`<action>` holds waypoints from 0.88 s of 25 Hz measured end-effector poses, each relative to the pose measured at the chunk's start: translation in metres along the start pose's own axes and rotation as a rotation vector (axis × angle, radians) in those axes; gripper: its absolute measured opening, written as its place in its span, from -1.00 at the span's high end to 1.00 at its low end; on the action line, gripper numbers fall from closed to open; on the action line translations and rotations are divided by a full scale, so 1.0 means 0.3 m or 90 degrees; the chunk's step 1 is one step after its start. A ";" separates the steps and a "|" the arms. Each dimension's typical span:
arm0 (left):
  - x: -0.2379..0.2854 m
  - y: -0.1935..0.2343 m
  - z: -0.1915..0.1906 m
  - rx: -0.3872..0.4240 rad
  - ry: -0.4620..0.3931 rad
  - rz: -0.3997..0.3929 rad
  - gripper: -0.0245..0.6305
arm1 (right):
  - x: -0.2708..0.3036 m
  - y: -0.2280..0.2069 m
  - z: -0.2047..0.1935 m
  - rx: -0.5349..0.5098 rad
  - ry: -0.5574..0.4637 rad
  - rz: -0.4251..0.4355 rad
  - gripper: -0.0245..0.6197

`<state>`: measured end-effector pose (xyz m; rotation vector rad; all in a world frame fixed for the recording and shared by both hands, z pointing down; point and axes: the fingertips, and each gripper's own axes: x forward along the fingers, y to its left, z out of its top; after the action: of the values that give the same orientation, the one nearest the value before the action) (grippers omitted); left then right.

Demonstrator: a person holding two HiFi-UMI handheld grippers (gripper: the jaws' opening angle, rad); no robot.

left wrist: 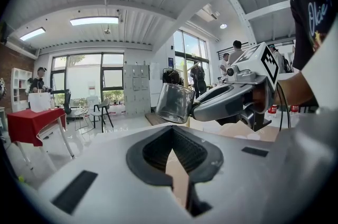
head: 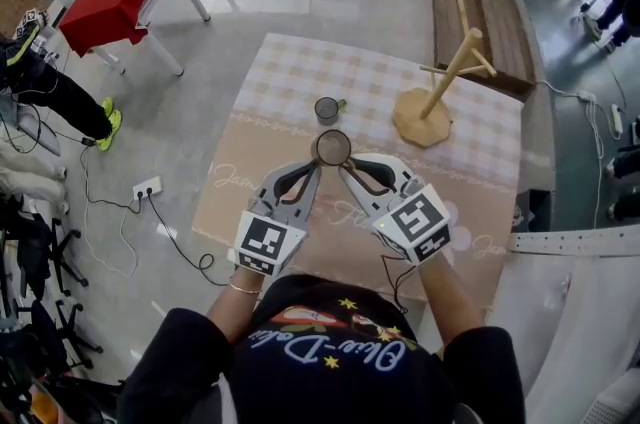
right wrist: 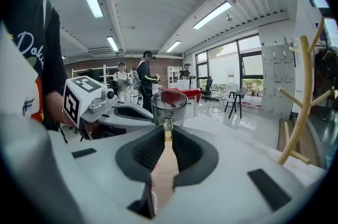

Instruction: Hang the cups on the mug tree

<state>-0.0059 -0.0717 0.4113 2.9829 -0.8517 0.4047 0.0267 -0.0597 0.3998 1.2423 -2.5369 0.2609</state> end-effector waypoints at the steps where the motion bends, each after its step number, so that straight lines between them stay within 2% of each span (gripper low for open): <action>1: 0.001 -0.007 0.006 0.003 -0.003 0.000 0.92 | -0.009 -0.002 -0.001 0.000 -0.001 -0.003 0.78; 14: 0.022 -0.105 0.093 0.036 -0.030 -0.027 0.92 | -0.141 -0.028 0.019 -0.017 -0.012 -0.041 0.78; 22: 0.029 -0.119 0.152 0.032 -0.054 -0.036 0.92 | -0.199 -0.044 0.038 -0.016 -0.026 -0.065 0.78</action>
<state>0.0308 -0.0497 0.3714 3.0828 -0.7724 0.3042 0.0695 -0.0270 0.3688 1.3761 -2.4927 0.1830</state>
